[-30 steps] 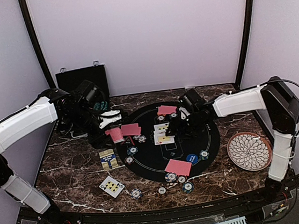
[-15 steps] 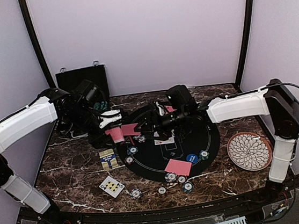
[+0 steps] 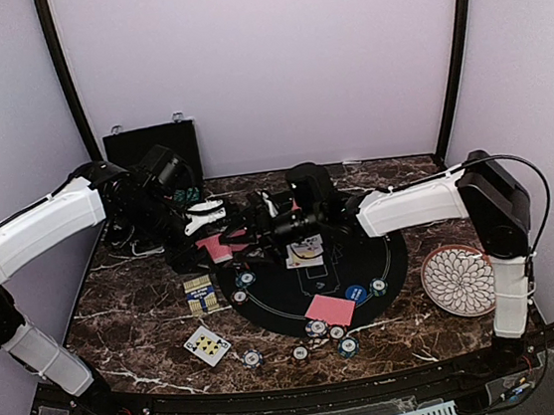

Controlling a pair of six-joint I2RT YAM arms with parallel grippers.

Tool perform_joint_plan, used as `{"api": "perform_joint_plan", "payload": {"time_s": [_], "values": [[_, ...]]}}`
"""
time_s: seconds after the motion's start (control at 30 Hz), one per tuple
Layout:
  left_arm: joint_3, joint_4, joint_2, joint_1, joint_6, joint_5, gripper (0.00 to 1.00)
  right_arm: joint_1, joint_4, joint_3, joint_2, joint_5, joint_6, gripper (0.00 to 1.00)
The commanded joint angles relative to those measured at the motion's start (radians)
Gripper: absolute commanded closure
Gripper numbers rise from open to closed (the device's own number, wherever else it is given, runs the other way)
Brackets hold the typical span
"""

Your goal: Distribute texas hold em gaming equipment

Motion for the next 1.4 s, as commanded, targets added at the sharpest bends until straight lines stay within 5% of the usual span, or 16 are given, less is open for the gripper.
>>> {"api": "perform_joint_plan", "payload": {"time_s": [0.0,0.77,1.37], "values": [[0.032,0.004,-0.009,0.004,0.008,0.044,1.00,0.010,0.062,0.050,0.029,-0.032,0.025,0.25],[0.038,0.008,-0.003,0.004,0.012,0.059,1.00,0.037,-0.087,0.240,0.175,-0.098,-0.017,0.32],[0.038,0.011,-0.010,0.004,0.014,0.051,1.00,-0.039,-0.146,0.082,0.048,-0.061,-0.082,0.38]]}}
